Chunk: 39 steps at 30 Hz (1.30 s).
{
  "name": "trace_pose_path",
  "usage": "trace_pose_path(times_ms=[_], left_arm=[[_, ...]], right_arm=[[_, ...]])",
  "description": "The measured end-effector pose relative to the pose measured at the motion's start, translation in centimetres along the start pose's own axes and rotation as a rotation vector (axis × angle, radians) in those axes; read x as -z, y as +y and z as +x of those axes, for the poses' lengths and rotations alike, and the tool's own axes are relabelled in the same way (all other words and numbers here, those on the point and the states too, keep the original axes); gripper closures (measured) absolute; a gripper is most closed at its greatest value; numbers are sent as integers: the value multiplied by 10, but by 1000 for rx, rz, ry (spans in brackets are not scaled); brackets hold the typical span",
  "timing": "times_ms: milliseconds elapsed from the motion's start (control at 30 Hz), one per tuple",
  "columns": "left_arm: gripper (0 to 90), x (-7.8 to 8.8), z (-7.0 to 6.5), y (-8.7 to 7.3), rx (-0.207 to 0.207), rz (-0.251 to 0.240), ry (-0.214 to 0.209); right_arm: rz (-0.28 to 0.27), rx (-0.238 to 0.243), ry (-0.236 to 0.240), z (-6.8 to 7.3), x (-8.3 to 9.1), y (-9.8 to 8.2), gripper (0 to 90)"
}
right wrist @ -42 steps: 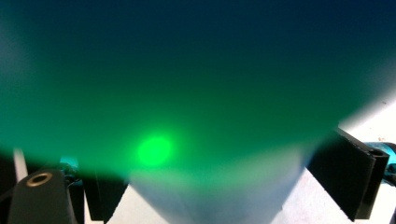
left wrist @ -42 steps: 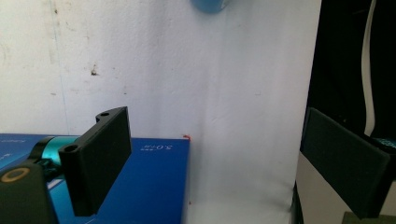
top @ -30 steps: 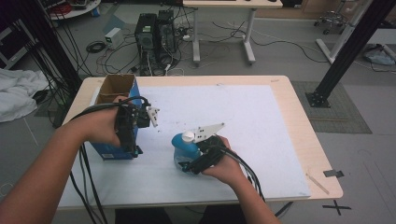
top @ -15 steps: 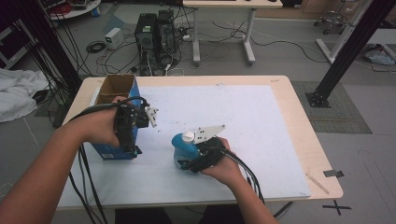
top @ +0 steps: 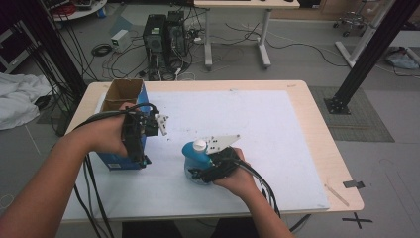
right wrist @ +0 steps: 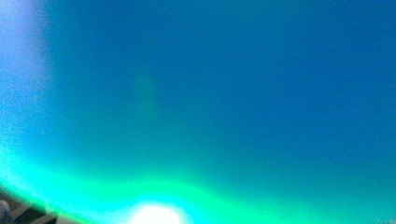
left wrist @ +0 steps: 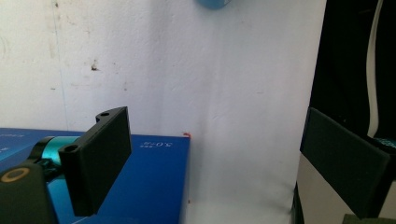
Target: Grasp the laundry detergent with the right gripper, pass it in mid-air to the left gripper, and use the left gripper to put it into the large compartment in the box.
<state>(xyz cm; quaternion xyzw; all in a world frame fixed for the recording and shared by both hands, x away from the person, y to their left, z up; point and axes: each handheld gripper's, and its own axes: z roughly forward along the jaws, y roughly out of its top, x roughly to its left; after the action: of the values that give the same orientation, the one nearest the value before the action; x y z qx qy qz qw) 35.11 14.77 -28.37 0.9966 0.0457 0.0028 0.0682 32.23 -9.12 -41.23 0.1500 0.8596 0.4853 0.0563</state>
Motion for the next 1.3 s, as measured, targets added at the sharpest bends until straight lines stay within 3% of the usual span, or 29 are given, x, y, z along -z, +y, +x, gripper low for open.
trace_pose_path(times_ms=[433, 833, 1300], left_arm=[[91, -1, 1, 1, -6, 10, -3], [91, -1, 2, 1, -5, 10, -1], [91, 1, 0, 2, -15, 5, -3]], right_arm=[[-18, 8, 1, 0, 1, 0, 364], [-24, 53, -11, 3, 1, 0, 446], [-47, 68, 19, 4, 2, 0, 467]])
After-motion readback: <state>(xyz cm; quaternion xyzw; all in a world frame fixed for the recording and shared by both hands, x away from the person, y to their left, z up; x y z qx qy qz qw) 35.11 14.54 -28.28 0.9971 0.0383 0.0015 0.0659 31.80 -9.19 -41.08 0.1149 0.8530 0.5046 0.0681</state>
